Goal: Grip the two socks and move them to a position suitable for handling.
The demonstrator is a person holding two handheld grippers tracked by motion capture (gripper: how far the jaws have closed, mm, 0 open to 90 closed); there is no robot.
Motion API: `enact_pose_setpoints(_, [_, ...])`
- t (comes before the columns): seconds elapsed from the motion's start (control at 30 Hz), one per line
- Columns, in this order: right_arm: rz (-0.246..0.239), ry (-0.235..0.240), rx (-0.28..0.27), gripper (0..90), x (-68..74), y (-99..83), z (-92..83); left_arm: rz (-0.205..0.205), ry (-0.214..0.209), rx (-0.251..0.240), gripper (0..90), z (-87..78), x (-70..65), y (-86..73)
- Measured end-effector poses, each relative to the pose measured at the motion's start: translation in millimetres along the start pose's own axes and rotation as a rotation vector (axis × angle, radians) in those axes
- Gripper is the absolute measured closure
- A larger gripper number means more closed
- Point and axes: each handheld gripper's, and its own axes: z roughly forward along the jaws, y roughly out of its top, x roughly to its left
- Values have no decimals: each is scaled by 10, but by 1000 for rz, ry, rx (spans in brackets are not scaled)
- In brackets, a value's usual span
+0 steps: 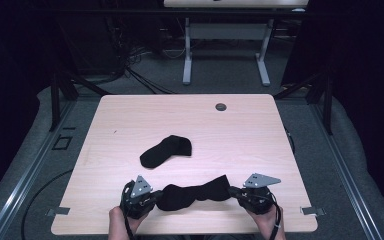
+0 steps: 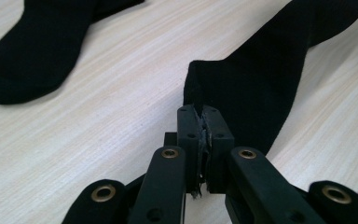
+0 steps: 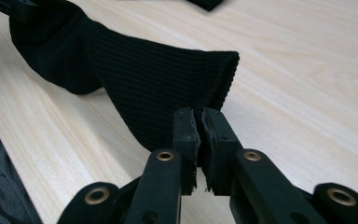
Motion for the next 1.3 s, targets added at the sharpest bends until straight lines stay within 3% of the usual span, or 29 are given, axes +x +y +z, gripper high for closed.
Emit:
enact_pose_setpoints(0.23, [3,0,-33,845,-10,55,-252,-7,-12,-33,875,-125,4,56])
enact_pose_setpoints(0.4, [20,0,-32,844,-6,26,-347,-4,-13,-10,874,-97,6,45])
enact_pose_setpoints(0.77, [82,5,118,836,-116,-227,-49,-27,-19,88,854,179,70,-102])
enact_pose_setpoints(0.83, [81,0,129,809,-119,-250,-11,-30,4,98,792,197,87,-110])
enact_pose_setpoints(0.9, [92,-19,135,686,-135,-253,4,-46,29,95,701,189,113,-111])
enact_pose_setpoints(0.97, [101,-20,121,596,-165,-243,-27,-69,73,80,514,163,132,-98])
enact_pose_setpoints(1.03, [106,-43,92,545,-181,-218,-68,-81,93,62,393,133,141,-71])
enact_pose_setpoints(1.1, [90,-49,89,437,-187,-174,-91,-72,106,59,294,131,133,-33])
enact_pose_setpoints(1.2, [63,-88,109,306,-165,-121,-39,-46,116,64,202,194,97,9])
enact_pose_setpoints(1.3, [47,-84,164,170,-156,-103,96,-34,129,87,154,306,58,15])
